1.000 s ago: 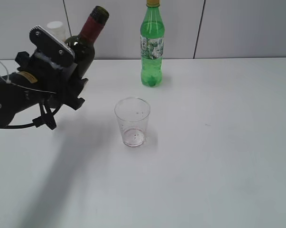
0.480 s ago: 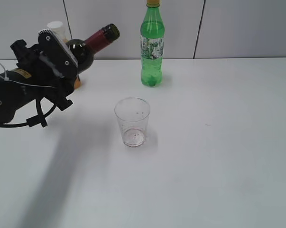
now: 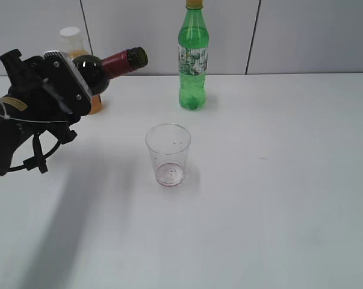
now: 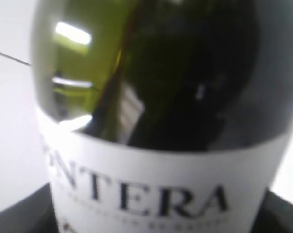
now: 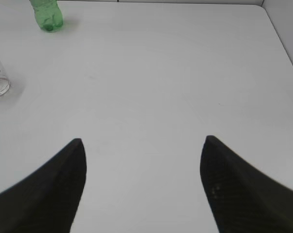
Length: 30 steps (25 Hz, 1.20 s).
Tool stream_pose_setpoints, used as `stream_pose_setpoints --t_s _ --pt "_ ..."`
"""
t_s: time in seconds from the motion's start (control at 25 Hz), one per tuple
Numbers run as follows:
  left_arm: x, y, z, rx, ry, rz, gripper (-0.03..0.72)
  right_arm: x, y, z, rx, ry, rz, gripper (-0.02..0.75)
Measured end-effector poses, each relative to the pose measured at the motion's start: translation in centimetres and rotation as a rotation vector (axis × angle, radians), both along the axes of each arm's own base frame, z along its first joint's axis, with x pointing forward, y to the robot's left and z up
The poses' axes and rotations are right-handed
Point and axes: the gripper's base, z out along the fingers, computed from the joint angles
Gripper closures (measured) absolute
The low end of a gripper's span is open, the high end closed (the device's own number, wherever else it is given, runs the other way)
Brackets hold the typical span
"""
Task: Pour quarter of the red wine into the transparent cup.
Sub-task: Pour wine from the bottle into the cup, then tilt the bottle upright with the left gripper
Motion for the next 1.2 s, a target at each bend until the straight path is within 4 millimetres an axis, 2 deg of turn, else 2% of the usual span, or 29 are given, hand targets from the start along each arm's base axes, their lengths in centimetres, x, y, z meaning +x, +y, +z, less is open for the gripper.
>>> stream_pose_setpoints --t_s 0.32,0.6,1.0,1.2 --pt "0.2 -0.3 -0.5 0.165 -0.043 -0.044 0.137 0.0 0.0 0.0 0.001 0.0 0.001 0.154" --pt "0.5 -0.3 -2.0 0.254 -0.052 -0.042 0.137 0.0 0.0 0.0 0.002 0.0 0.001 0.154" --pt "0.6 -0.3 -3.2 0.373 -0.063 -0.066 0.137 0.0 0.0 0.0 0.002 0.0 0.002 0.154" --pt "0.7 -0.4 -3.1 0.402 -0.097 -0.076 0.137 0.0 0.0 0.0 0.002 0.0 0.002 0.154"
